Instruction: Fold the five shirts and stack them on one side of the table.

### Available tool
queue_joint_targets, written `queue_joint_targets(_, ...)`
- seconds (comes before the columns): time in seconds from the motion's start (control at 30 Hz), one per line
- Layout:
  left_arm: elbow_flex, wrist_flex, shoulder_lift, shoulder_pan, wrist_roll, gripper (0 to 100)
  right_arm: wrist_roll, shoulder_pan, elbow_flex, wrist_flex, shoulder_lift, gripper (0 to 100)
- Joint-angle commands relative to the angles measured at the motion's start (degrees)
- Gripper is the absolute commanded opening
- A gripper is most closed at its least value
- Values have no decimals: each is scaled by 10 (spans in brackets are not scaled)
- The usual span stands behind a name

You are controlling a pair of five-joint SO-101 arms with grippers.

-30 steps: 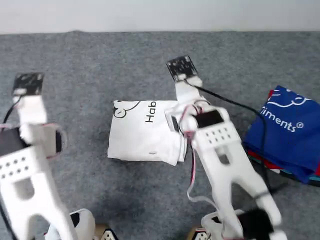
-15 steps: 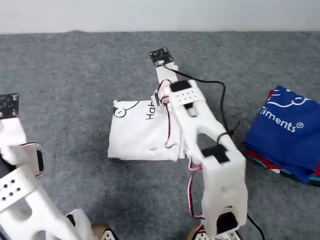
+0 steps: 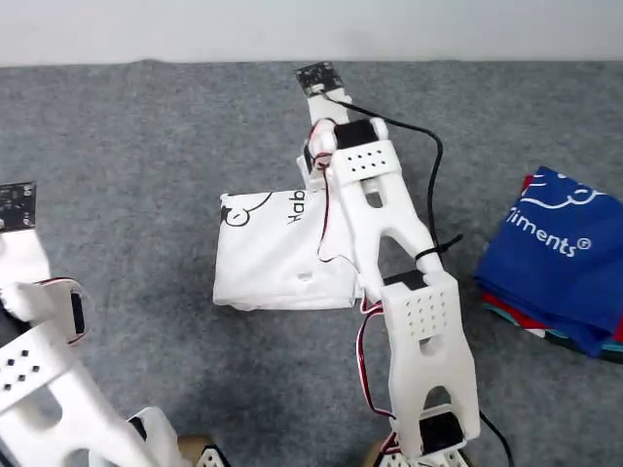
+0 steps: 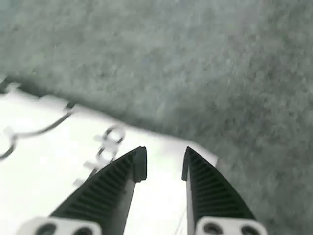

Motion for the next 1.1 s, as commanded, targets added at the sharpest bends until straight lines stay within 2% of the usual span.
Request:
queue_joint_targets(0.0, -1, 11, -9, -1, -7, 5, 1, -21, -68, 88, -51, 136)
queue_joint_targets(0.2, -1, 11, -9, -1, -7, 5, -76, -34, -116, 203, -54, 164)
queue_joint_targets(0.27, -1, 11, -9, -1, -7, 5, -103, -37, -113, 225, -54, 240)
queue_joint_targets(0.4, -1, 11, -9, 2, -7, 5, -247, -33, -91, 222, -52, 385)
queue_joint_targets(0.47, -1, 11, -9, 2, -7, 5, -255, -35, -90, 219, -46, 426)
queue_joint_targets(1.07, -1, 12, -9, -1, -7, 5, -279, -39, -93, 157, 142, 426)
